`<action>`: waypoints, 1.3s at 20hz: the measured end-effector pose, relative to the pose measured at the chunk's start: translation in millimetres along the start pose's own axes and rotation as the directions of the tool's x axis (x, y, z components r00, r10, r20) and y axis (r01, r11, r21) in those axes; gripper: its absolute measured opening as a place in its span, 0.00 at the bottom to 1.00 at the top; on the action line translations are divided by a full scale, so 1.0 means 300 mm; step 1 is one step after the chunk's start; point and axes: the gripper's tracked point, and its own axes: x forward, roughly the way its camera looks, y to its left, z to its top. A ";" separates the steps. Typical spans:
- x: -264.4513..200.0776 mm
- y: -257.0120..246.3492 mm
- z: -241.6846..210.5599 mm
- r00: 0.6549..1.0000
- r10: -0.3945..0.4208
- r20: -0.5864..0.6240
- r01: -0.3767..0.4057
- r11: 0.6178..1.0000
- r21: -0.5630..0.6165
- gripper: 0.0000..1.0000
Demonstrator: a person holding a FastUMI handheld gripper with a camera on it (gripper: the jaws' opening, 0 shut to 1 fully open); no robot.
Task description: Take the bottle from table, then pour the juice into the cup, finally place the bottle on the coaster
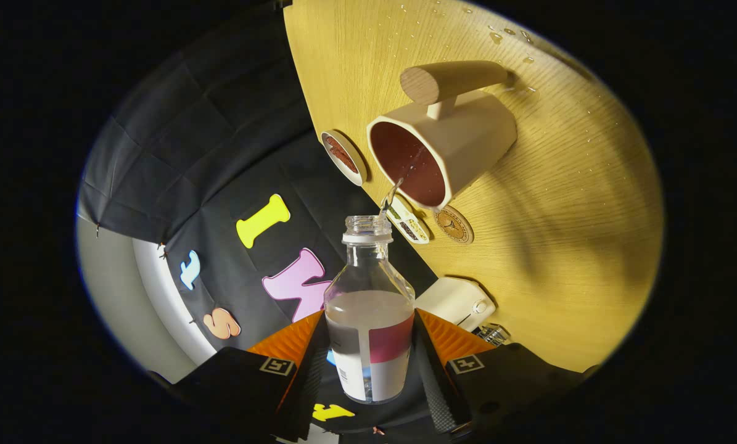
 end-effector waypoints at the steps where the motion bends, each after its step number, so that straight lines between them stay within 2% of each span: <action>1: -0.001 0.011 0.008 1.000 0.004 0.005 -0.004 1.000 0.012 0.75; 16: 0.010 0.102 0.000 0.998 0.037 0.052 -0.046 0.985 0.166 0.75; 26: 0.006 0.116 -0.003 0.999 0.030 0.041 -0.035 0.990 0.134 0.75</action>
